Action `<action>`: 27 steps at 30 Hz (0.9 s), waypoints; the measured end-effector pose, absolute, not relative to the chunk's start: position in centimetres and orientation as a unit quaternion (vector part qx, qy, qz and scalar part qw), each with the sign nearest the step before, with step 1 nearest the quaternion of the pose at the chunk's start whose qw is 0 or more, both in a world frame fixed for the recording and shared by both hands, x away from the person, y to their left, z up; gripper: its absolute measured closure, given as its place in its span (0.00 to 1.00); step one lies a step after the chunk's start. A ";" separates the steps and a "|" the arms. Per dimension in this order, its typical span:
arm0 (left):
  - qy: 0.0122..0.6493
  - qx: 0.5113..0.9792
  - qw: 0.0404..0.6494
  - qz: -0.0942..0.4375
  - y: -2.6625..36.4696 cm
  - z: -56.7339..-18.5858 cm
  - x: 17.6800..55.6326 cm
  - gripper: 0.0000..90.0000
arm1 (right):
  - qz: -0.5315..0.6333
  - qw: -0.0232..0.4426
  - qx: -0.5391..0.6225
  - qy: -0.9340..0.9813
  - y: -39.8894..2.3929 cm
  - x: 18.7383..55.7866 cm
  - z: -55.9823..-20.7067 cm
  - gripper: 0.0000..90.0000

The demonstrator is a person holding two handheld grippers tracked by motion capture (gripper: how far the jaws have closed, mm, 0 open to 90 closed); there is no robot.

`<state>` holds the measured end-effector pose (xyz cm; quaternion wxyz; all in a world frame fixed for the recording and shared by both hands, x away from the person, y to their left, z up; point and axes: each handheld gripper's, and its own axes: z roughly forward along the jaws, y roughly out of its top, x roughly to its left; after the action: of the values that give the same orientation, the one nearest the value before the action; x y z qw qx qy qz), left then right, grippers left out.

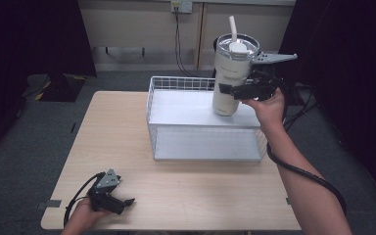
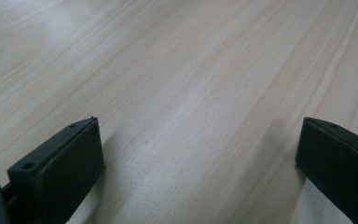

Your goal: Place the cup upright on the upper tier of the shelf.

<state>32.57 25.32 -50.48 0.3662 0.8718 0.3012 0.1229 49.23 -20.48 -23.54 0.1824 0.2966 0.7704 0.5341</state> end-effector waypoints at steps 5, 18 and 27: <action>0.301 0.872 0.366 0.123 25.3 -50.5 32.6 0.00 | 0.534 0.183 0.299 0.769 -20.2 49.6 -23.8 0.12; 0.301 0.872 0.366 0.123 25.3 -50.5 32.6 0.00 | 0.531 0.185 0.305 0.769 -19.7 50.4 -24.6 0.12; 0.301 0.872 0.366 0.123 25.3 -50.5 32.6 0.00 | 0.525 0.191 0.311 0.769 -19.7 50.8 -25.0 0.12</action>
<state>32.57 25.32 -50.48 0.3662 0.8718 0.3011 0.1230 50.81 -19.71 -25.03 0.1907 0.3106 0.7693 0.5248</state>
